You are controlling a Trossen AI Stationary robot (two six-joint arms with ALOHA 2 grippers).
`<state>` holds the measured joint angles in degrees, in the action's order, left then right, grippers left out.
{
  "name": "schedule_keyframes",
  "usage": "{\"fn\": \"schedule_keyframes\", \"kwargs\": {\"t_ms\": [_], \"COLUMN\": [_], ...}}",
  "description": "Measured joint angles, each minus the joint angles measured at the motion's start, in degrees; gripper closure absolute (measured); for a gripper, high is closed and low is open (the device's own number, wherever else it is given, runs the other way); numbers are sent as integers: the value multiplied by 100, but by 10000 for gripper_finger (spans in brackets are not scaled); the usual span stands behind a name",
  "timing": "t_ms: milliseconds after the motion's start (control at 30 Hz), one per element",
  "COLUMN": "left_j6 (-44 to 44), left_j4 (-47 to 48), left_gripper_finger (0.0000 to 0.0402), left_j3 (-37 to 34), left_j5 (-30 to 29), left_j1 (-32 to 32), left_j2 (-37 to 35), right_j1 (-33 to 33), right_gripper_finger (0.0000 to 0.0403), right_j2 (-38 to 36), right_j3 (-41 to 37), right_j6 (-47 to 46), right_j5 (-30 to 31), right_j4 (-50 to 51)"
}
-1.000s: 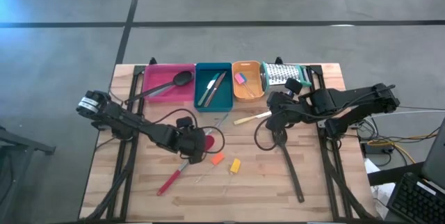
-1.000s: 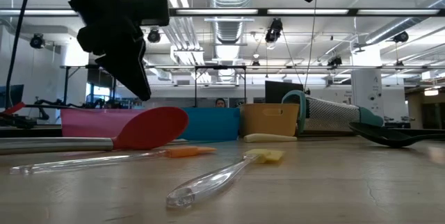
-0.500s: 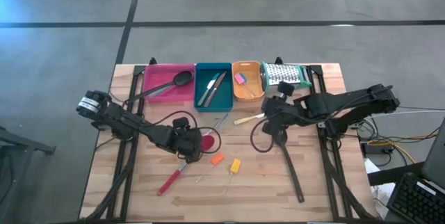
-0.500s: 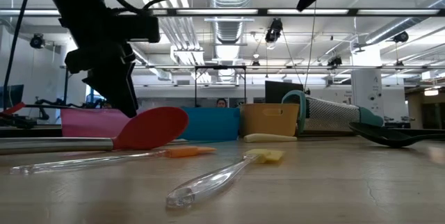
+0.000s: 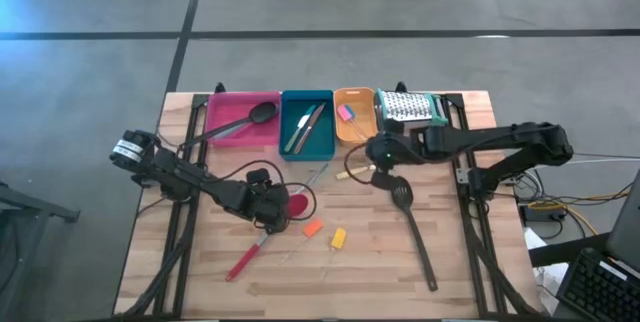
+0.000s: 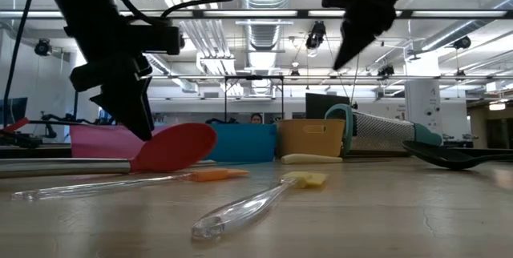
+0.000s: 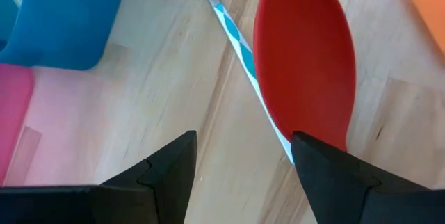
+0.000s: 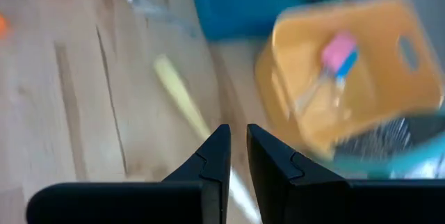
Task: Pick & Place Kitchen Items
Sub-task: Put the yellow knife into the blue bin
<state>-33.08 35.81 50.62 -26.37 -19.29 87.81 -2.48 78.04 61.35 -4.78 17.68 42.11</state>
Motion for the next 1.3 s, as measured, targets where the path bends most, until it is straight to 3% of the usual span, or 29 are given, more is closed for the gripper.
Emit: {"fn": "schedule_keyframes", "kwargs": {"t_ms": [200, 367, 467, 667, 900, 1033, 1167, 1300], "left_j6": [-9, -9, -9, -11, -17, -8, -13, -12], "left_j4": [20, 20, 20, 20, 20, 20, 17, 1], "left_gripper_finger": [163, 163, 163, 163, 163, 163, 163, 163], "left_j3": [-36, -36, -36, -36, -36, -33, -33, -33], "left_j5": [4, 2, 2, 2, 0, -1, -2, -2], "left_j1": [0, 0, 0, 4, 4, 2, 2, 0], "left_j2": [0, 0, 0, 0, 0, 0, 0, 0], "right_j1": [184, 341, 332, 339, 404, 588, 487, 165], "right_gripper_finger": [360, 360, 360, 360, 360, 360, 360, 350], "right_j2": [-7, -7, -7, -7, 88, 223, 387, 561], "right_j3": [-431, -947, -1153, -1205, -1122, -1122, -1123, -1122], "right_j6": [-1185, -1167, -927, -88, -44, 715, 969, 1262], "right_j5": [-19, -23, -44, -971, -1764, -1741, -1112, -1242], "right_j4": [848, 332, -324, -1494, -2264, -2504, -2578, -2647]}}
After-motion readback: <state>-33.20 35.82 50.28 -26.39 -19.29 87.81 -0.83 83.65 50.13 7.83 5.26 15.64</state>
